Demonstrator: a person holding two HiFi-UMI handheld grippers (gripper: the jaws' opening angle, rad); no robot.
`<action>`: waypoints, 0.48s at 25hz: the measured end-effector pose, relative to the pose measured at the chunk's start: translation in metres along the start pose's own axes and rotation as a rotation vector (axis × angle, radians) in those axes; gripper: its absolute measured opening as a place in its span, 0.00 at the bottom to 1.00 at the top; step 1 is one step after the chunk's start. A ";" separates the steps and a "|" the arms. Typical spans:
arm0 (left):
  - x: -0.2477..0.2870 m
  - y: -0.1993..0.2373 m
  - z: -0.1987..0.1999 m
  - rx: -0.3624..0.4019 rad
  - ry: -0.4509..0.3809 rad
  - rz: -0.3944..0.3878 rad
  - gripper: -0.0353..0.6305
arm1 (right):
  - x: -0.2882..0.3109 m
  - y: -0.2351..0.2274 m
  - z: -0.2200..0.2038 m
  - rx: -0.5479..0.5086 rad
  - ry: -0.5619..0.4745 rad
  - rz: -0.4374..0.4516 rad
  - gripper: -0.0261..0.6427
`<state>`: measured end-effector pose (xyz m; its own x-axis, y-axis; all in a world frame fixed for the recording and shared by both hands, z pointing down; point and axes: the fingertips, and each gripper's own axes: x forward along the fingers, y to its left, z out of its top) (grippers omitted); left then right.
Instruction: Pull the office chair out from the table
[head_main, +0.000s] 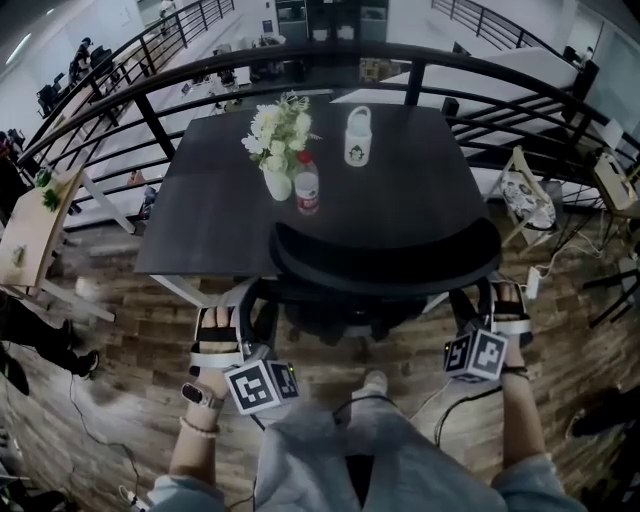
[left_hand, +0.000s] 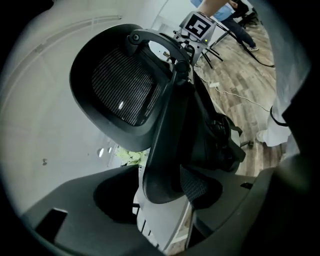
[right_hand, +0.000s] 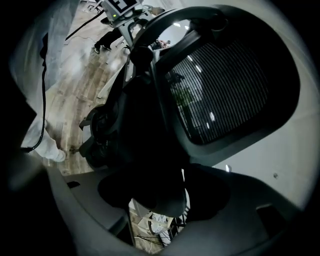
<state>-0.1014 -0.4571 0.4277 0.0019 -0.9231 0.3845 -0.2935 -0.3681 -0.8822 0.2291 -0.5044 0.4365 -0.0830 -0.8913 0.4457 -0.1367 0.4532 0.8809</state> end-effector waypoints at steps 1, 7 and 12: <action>0.003 0.001 0.001 0.019 0.003 0.013 0.46 | 0.000 0.000 0.000 -0.008 0.002 -0.001 0.44; 0.028 -0.002 0.001 0.109 0.052 0.040 0.46 | 0.001 -0.005 0.000 -0.014 -0.004 -0.057 0.42; 0.030 0.008 -0.001 0.243 0.114 0.148 0.37 | 0.001 -0.008 -0.001 -0.056 0.019 -0.086 0.36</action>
<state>-0.1047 -0.4875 0.4319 -0.1350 -0.9553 0.2630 -0.0450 -0.2592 -0.9648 0.2309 -0.5086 0.4299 -0.0545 -0.9274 0.3701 -0.0875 0.3737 0.9234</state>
